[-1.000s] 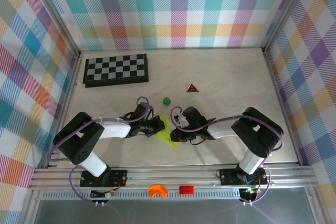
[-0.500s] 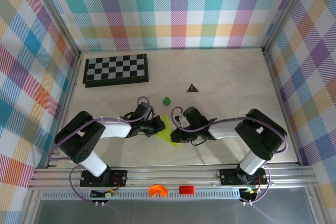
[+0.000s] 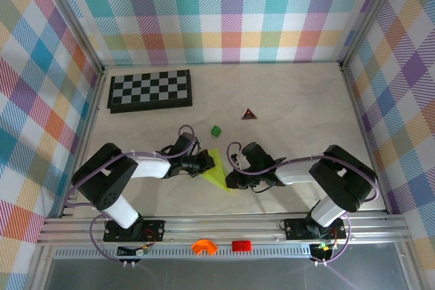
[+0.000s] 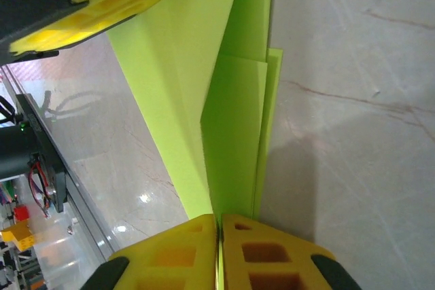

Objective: Fold a paper plane with a square sheet of paper (pick it up from the middle)

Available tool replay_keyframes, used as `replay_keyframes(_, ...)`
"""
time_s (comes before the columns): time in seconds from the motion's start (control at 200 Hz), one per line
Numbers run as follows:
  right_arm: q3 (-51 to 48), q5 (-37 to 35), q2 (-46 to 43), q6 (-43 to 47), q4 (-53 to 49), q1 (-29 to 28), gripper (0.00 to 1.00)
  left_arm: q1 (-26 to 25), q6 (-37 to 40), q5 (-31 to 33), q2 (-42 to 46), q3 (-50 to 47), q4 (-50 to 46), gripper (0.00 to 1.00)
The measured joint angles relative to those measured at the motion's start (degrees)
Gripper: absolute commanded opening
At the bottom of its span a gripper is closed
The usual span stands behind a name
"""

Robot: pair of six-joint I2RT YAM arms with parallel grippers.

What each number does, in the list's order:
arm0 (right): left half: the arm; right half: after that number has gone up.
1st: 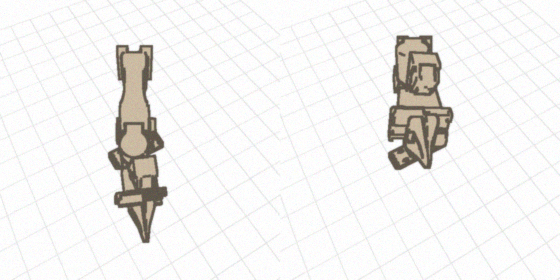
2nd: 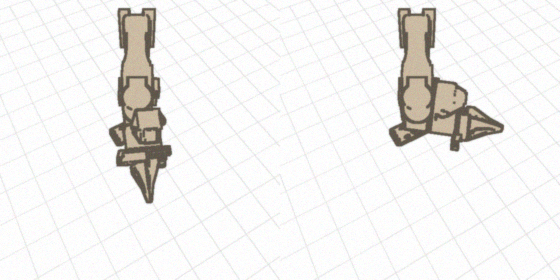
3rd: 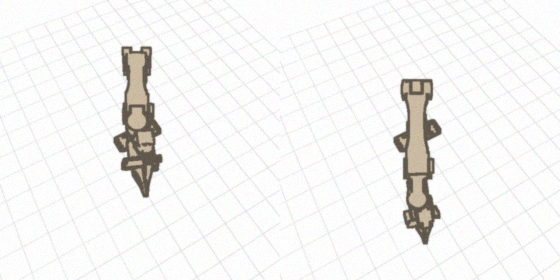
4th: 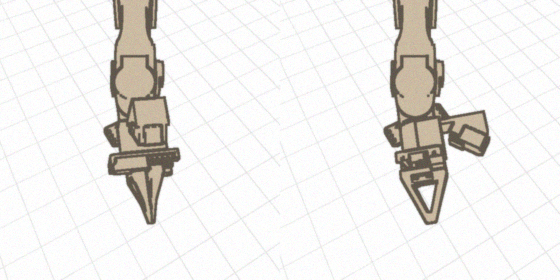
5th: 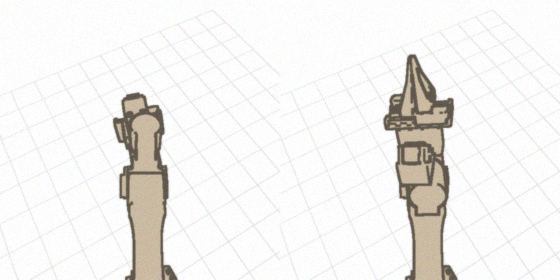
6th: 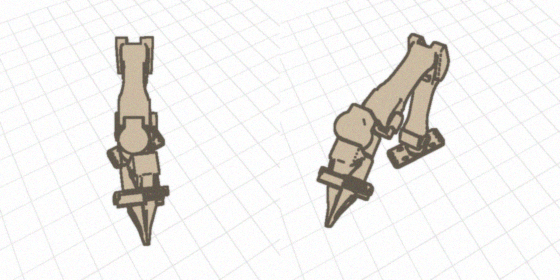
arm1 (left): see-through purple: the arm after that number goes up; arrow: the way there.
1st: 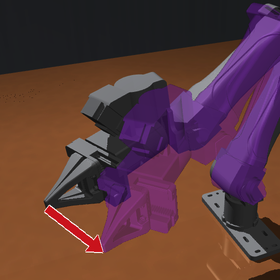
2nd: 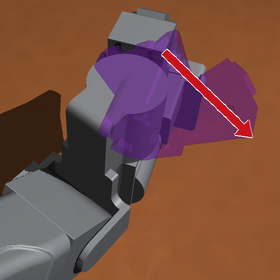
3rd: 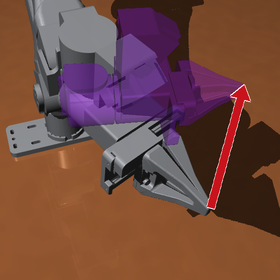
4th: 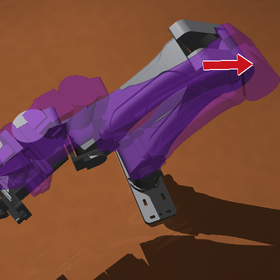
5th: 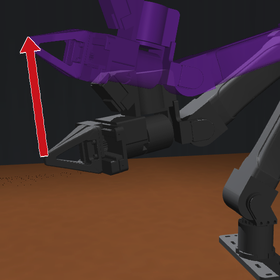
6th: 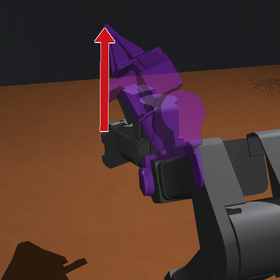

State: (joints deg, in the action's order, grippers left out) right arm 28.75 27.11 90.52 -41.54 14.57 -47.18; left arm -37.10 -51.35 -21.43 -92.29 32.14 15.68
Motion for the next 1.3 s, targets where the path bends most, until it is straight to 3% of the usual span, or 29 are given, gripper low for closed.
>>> replay_keyframes(0.285, -0.2, 0.2, -2.2, 0.0, -3.3, -0.1, 0.20, 0.0, 0.0, 0.0, 0.0, 0.0, 0.0, 0.02)
replay_keyframes(0.51, -0.3, 0.2, -5.6, 0.3, -6.2, 0.0, 0.45, 0.0, 0.0, -0.1, 0.0, 0.0, 0.2, 0.02)
replay_keyframes(0.7, 3.3, -0.1, -6.3, 0.2, -9.8, 2.0, 0.48, 0.0, 0.0, -0.1, 0.0, -0.1, 0.3, 0.02)
replay_keyframes(0.9, 4.6, 2.2, -2.0, -2.0, -6.9, 4.5, 0.41, 0.0, 0.0, -0.1, 0.0, -0.2, 0.6, 0.02)
replay_keyframes(1.3, 4.6, 6.7, 0.9, -4.2, -3.4, 4.6, 0.14, 0.0, 0.0, -0.2, -0.3, -0.2, 1.0, 0.02)
